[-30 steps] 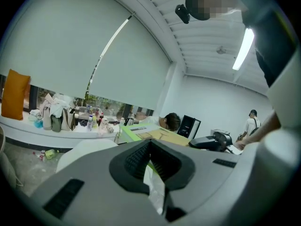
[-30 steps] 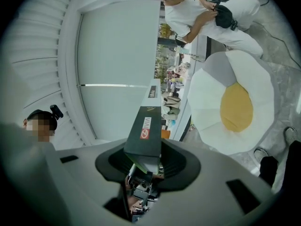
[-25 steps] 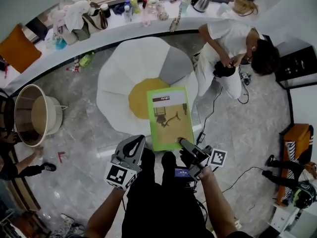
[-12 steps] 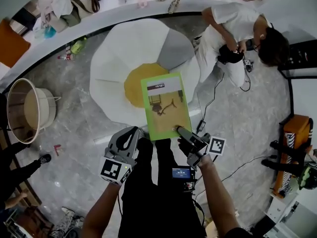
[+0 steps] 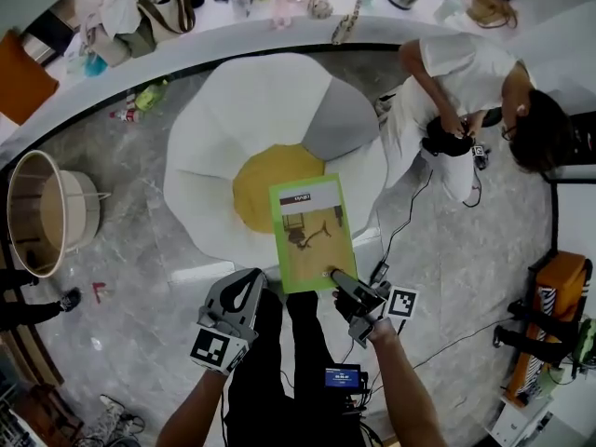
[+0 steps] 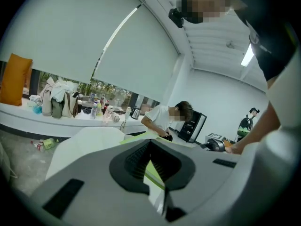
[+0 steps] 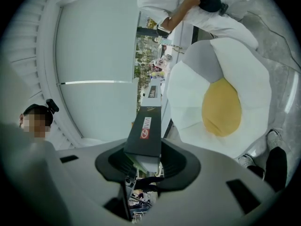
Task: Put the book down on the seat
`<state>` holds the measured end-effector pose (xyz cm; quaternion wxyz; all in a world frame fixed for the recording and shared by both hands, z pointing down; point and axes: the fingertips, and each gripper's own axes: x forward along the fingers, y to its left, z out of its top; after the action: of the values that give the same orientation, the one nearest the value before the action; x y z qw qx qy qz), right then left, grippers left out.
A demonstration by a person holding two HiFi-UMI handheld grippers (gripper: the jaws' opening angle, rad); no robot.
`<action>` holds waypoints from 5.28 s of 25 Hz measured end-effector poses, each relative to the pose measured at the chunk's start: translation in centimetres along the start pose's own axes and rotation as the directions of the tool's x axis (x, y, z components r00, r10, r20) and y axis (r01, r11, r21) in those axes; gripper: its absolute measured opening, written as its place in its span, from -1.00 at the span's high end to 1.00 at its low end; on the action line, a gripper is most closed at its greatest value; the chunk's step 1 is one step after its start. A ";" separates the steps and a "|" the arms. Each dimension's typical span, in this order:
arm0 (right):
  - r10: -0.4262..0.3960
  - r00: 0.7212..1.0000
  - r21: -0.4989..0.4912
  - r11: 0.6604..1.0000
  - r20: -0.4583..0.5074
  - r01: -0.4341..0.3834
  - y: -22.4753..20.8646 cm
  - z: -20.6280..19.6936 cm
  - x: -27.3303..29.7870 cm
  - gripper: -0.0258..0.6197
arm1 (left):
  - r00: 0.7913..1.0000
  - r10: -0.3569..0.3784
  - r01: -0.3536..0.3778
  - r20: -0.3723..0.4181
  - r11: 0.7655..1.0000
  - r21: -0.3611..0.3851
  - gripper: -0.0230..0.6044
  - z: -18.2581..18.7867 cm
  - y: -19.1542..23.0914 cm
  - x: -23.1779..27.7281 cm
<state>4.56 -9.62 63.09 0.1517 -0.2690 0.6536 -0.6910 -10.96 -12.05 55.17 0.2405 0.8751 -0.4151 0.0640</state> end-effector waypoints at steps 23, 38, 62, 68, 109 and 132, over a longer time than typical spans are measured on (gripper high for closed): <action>-0.074 0.996 0.088 0.993 -0.041 0.077 -19.0 6.2 2.6 0.44 | 0.999 0.027 -0.028 -0.039 0.999 -0.030 0.89 -5.4 -0.7 8.5; -0.134 0.987 0.083 0.986 -0.082 0.141 -29.1 9.6 4.1 0.44 | 0.998 0.016 -0.015 -0.068 1.000 0.007 0.89 -10.4 -0.3 14.4; -0.339 0.941 0.088 0.936 -0.027 0.340 -38.6 13.5 5.8 0.42 | 0.993 0.072 -0.071 -0.097 0.997 0.011 0.89 -13.8 1.4 15.7; -0.394 0.918 0.072 0.915 -0.049 0.397 -38.8 12.8 4.8 0.25 | 0.990 0.079 -0.080 -0.120 0.997 0.004 0.89 -14.1 1.6 14.9; -0.521 0.852 -0.064 0.853 -0.045 0.518 -22.9 12.0 -5.1 0.80 | 0.999 0.047 -0.047 -0.003 0.999 0.013 0.89 -3.6 -5.8 8.8; -0.303 0.952 -0.328 0.905 -0.046 0.272 9.4 5.9 -6.7 0.87 | 0.996 0.015 -0.024 0.084 0.994 0.103 0.89 7.8 -12.0 -0.8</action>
<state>12.00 -11.68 52.73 -0.0286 -0.3501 0.7160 -0.6034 -3.08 -8.75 43.73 0.1768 0.8842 -0.4293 0.0515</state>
